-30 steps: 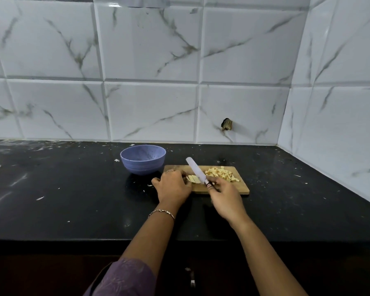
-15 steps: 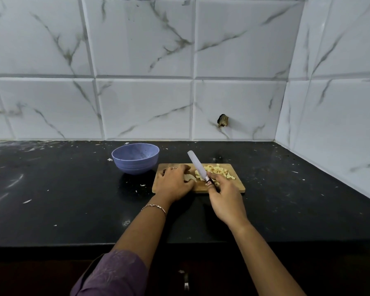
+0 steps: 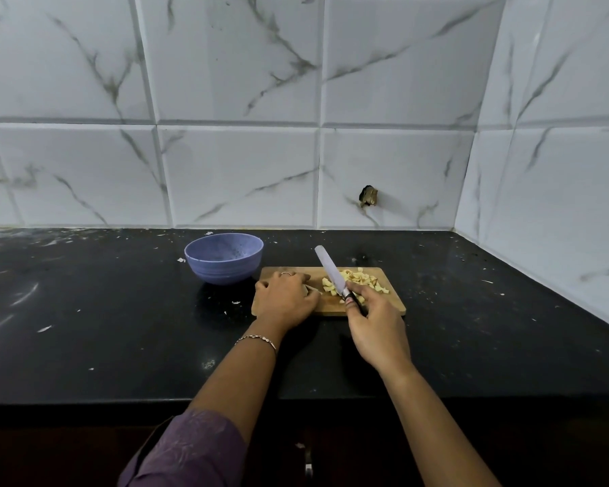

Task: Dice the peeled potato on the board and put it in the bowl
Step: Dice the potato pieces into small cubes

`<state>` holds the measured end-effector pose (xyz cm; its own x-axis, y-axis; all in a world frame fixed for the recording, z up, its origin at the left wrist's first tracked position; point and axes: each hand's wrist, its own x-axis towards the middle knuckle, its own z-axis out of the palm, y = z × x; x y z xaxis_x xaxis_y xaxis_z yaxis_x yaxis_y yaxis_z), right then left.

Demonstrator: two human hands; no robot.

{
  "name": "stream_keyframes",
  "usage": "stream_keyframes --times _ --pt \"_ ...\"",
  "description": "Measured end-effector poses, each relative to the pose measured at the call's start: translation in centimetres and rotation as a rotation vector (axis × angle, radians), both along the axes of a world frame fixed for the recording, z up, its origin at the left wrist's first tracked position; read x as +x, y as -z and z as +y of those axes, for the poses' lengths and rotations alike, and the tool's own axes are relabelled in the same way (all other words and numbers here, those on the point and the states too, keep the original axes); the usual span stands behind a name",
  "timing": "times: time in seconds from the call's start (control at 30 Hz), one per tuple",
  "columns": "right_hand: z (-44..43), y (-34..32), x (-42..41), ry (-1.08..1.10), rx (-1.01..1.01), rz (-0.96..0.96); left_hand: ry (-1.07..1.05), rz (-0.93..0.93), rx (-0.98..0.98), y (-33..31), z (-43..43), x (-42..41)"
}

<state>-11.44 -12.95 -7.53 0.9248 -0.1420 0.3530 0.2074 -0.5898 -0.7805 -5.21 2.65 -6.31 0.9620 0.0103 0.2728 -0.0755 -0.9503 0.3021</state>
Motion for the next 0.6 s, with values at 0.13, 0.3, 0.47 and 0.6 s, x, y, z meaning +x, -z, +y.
stream_keyframes --times 0.13,0.3,0.47,0.6 --pt "0.0 0.0 0.1 0.006 0.013 0.002 -0.012 0.006 0.002 -0.6 0.0 0.5" --pt "0.0 -0.1 0.3 0.014 0.026 0.004 0.001 -0.016 0.097 -1.6 0.3 1.8" --pt "0.0 0.1 0.6 0.028 0.032 0.006 0.089 -0.054 0.256 -2.0 0.0 2.8" --pt "-0.1 -0.1 0.4 0.030 0.034 0.017 0.155 -0.037 0.374 -2.1 -0.6 3.3"
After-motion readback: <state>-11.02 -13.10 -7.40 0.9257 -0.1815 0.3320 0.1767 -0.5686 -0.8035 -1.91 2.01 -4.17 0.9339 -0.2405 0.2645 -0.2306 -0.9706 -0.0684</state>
